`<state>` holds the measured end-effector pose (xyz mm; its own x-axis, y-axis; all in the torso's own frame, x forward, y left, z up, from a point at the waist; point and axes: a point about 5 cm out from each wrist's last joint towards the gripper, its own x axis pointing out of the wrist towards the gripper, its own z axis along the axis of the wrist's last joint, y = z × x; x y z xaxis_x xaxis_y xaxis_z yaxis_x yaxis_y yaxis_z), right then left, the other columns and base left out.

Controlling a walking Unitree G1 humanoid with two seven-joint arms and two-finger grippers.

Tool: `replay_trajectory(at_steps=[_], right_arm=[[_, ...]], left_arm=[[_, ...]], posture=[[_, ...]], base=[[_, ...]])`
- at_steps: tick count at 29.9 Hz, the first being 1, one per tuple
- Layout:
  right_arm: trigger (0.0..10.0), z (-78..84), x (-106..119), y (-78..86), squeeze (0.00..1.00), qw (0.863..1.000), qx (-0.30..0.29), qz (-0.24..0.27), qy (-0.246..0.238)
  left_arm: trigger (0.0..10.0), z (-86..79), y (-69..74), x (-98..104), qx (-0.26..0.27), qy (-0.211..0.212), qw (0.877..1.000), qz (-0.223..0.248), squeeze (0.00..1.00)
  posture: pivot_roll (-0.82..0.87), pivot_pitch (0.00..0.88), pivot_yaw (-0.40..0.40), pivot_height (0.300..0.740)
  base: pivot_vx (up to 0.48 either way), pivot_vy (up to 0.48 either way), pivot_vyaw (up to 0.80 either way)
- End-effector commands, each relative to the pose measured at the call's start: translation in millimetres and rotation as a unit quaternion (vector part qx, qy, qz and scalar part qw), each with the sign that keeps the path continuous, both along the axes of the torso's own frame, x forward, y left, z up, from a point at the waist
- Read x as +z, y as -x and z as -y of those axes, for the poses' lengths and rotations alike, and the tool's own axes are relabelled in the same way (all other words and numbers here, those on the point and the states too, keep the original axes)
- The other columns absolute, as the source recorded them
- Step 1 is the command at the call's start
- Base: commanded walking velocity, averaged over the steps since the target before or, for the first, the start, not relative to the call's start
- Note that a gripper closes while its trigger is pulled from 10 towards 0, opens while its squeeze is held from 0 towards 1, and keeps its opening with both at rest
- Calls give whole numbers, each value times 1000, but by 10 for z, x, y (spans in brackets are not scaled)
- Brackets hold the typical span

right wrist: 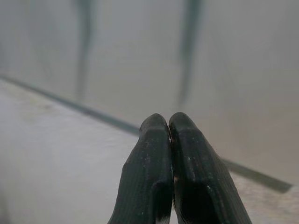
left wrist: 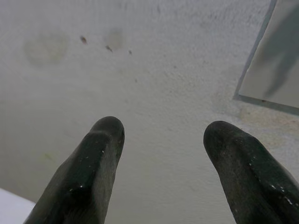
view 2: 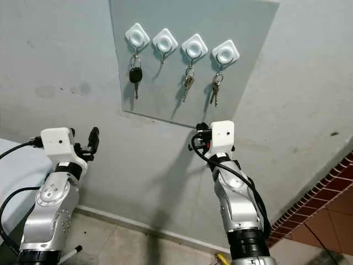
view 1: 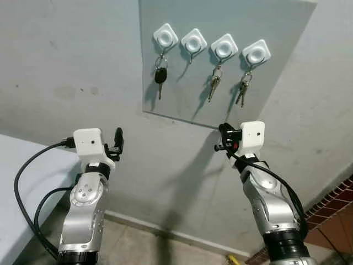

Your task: Hang keys on a hook

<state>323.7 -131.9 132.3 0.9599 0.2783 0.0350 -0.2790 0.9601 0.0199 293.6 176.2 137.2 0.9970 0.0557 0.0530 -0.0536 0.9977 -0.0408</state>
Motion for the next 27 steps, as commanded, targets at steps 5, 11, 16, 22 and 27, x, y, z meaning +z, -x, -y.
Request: replay_trajectory(at_steps=[5,11,16,22,27], right_arm=[[10000,-44,140,28,0,996,73,43,1],[10000,-128,307,-9,0,989,132,72,-7],[10000,-180,410,-61,0,985,150,83,-25],[10000,-227,538,-108,0,978,175,106,-48],[10000,-329,783,-216,0,969,197,133,-72]], left_arm=[[10000,124,-37,180,-57,-22,998,24,0],[10000,306,-67,297,-120,-52,990,43,0],[10000,404,-70,348,-144,-55,987,52,0],[10000,475,-79,394,-162,-47,984,56,0],[10000,536,-79,474,-167,-39,983,68,0]], posture=[[-48,0,-64,728],[-48,0,-63,728],[-57,0,-59,728],[-60,2,-59,728],[-51,4,-69,728]], base=[[0,0,0],[0,0,0],[0,0,0],[0,0,0],[0,0,0]])
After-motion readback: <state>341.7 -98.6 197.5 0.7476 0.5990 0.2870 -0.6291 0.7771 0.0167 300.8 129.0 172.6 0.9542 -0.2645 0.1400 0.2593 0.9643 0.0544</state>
